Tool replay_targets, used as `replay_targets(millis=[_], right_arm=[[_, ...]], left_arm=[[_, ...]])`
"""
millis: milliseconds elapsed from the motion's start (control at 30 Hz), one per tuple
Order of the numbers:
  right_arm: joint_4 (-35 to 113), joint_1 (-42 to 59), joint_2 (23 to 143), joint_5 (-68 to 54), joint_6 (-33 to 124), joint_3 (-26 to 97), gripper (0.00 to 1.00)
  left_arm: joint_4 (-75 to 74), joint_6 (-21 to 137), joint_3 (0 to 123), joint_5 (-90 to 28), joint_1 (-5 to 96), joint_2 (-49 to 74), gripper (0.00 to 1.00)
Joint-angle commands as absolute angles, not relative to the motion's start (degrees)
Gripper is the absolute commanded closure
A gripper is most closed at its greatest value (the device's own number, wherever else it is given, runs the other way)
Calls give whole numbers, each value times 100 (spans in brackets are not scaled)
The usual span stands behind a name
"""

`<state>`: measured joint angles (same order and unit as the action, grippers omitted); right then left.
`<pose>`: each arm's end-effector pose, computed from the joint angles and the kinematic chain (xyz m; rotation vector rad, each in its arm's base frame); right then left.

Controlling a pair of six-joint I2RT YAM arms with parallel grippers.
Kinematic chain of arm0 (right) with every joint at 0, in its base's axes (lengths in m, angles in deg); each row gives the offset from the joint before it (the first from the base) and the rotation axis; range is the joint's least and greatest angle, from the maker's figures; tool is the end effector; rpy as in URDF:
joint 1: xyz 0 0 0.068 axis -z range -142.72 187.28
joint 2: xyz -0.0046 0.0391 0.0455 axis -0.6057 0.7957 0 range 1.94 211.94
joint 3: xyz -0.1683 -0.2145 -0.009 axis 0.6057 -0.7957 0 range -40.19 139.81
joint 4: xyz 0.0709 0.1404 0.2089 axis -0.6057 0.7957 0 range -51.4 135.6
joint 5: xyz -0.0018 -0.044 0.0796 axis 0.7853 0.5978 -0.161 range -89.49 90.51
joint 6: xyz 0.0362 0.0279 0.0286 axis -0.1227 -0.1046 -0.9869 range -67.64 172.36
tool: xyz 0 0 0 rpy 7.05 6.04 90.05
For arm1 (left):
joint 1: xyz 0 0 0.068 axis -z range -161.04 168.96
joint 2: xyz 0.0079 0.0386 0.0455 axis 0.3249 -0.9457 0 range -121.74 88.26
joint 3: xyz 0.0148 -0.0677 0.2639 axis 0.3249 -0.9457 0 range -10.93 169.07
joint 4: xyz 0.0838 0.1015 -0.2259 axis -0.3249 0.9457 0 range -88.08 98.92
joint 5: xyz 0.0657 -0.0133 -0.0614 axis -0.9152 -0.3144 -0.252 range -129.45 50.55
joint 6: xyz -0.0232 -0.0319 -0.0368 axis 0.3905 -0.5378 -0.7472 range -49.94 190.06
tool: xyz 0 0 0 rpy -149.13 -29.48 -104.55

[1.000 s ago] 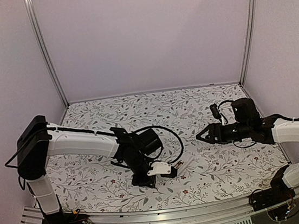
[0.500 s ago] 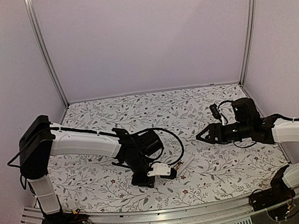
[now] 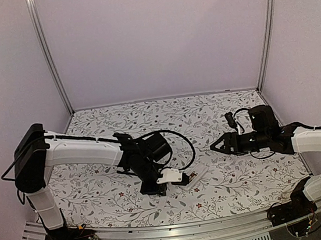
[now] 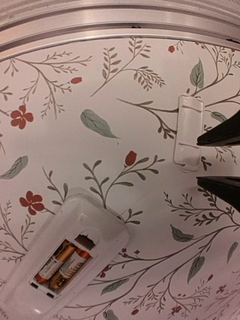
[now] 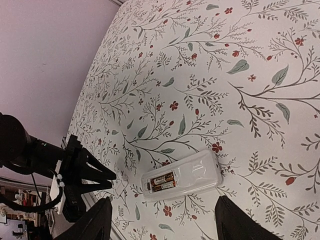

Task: Load the batteries into the remote control
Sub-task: Pick up the battery cover from the center of the board.

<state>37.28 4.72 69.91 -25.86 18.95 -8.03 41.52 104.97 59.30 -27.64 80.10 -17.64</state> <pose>0.1956 0.1436 0.2035 -0.2690 2.3233 1.1213 0.1644 -0.3136 0.1680 2.1927 1.9200 -0.3793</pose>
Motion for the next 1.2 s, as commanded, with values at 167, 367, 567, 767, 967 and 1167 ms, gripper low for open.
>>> replay_targets(millis=[167,367,567,767,967,1167], right_arm=[[3684,508,6980,-2656,1875,-882,29],[3685,509,6997,-2656,1891,-890,28],[3684,505,6997,-2665,1896,-890,29],[3684,508,6980,-2697,1899,-865,29],[3678,504,6962,-2953,1879,-704,29],[3448,422,6838,-3362,1773,-445,32]], left_arm=[[4012,10526,5945,-2761,7856,-2125,78],[3988,10508,6020,-2809,7855,-2292,79],[3979,10528,5976,-2920,7855,-2362,84],[3980,10509,6007,-2990,7863,-2234,98],[4020,10155,6227,-3155,7924,-1473,100],[3218,9049,6294,-3913,7939,-322,100]])
